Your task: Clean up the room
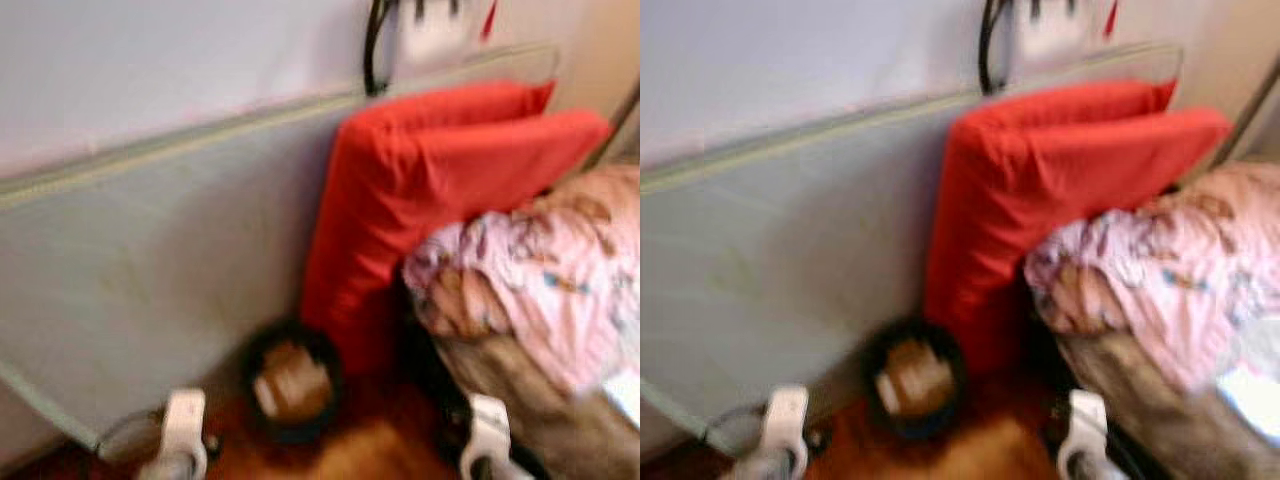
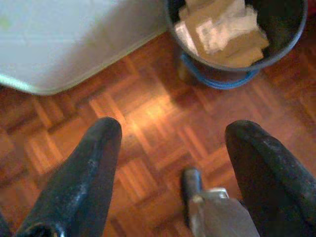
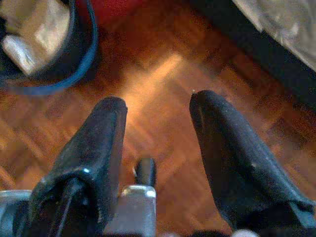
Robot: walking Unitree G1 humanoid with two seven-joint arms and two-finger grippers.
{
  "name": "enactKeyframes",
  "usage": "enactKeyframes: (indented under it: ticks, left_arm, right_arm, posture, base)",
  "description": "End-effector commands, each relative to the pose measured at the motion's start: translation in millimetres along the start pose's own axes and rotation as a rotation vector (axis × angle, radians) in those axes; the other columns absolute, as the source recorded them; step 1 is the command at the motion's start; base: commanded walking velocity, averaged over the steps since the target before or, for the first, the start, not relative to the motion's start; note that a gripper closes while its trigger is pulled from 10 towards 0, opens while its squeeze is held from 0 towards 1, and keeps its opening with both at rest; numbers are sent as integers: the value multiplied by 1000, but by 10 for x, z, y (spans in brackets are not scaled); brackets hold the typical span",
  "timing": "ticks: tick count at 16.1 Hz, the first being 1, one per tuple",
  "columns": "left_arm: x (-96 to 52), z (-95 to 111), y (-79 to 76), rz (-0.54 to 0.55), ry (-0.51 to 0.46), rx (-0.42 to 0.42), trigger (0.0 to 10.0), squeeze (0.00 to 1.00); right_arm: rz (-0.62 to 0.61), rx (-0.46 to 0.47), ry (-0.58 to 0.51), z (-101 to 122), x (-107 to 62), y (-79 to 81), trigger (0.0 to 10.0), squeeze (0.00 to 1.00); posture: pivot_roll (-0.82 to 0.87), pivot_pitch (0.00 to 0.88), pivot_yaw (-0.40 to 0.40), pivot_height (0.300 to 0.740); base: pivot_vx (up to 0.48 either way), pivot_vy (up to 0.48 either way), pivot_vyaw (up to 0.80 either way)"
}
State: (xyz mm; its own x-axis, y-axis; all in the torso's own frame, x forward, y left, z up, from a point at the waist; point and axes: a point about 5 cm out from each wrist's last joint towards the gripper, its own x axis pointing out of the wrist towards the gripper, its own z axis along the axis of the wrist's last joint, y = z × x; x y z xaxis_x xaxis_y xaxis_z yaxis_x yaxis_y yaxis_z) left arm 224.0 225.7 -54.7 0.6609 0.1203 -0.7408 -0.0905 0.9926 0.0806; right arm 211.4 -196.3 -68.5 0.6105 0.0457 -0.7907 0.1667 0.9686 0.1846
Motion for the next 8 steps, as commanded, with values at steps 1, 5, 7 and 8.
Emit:
enactKeyframes:
  ticks: [1, 5, 7, 8]
  left_arm:
    - [-3, -20, 22, 6, 13, -6, 10000, 0]
    - [-3, -21, 20, 5, 14, -8, 10000, 0]
    - [-3, -23, 20, 8, 14, -19, 10000, 0]
    - [-3, -28, 20, 6, 19, -22, 10000, 0]
  right_arm:
    - [6, 2, -21, 72, 11, 29, 10000, 0]
    - [7, -1, -19, 71, 11, 26, 10000, 0]
    - [8, -2, -17, 70, 11, 28, 10000, 0]
    - [8, -5, -12, 67, 11, 28, 10000, 0]
  posture:
    - [32, 0, -31, 740]
    - [31, 0, -32, 740]
    - [31, 0, -32, 740]
    - [31, 0, -32, 740]
  base:
    - [0, -326, 0]
    - [0, -323, 0]
    - [0, -135, 0]
    - [0, 0, 0]
